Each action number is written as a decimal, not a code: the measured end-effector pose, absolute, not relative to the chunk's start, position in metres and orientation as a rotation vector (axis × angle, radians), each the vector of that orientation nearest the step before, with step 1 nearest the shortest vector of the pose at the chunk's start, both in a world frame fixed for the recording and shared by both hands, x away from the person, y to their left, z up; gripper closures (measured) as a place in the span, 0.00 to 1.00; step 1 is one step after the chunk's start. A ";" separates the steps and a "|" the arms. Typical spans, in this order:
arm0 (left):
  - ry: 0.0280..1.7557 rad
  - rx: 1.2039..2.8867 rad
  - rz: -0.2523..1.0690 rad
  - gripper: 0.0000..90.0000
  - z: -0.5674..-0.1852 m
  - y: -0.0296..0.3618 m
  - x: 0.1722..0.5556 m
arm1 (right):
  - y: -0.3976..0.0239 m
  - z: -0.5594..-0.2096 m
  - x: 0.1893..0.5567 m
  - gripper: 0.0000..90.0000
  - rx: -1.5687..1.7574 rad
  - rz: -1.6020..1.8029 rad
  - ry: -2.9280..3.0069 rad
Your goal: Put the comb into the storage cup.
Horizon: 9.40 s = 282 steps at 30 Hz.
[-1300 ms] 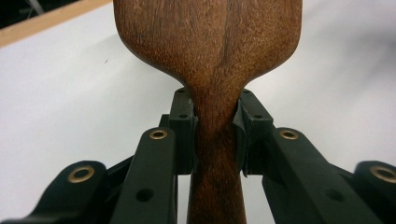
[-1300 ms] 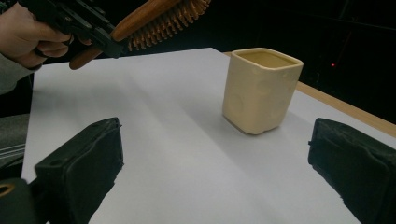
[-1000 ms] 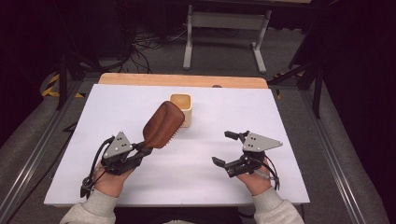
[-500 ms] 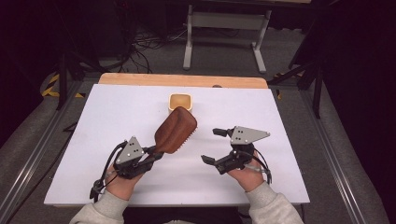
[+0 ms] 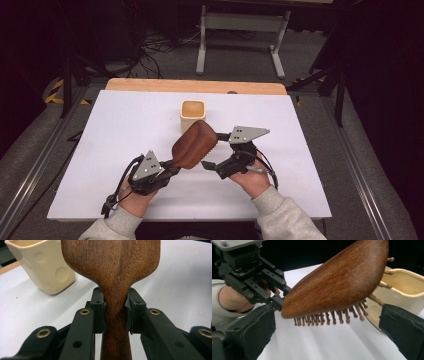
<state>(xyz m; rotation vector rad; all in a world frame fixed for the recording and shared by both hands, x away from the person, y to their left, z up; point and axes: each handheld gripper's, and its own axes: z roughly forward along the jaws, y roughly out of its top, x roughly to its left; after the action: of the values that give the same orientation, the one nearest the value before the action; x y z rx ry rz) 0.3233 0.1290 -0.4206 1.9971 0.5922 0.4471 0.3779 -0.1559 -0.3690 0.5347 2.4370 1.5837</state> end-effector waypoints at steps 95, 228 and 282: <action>0.697 1.801 0.546 0.01 -0.423 0.226 0.342 | -0.129 -0.251 0.395 0.67 0.344 1.648 2.436; 0.757 1.799 0.578 0.00 -0.440 0.266 0.345 | -0.128 -0.298 0.517 0.33 0.791 1.348 2.386; 0.717 1.828 0.516 0.00 -0.435 0.270 0.347 | -0.263 -0.307 0.393 0.00 0.642 1.417 2.224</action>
<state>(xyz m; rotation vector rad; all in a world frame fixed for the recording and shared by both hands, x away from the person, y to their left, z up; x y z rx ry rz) 0.3467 0.2703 -0.4352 1.8283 0.7173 0.5159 0.3926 -0.2626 -0.3066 0.6416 2.2238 1.4171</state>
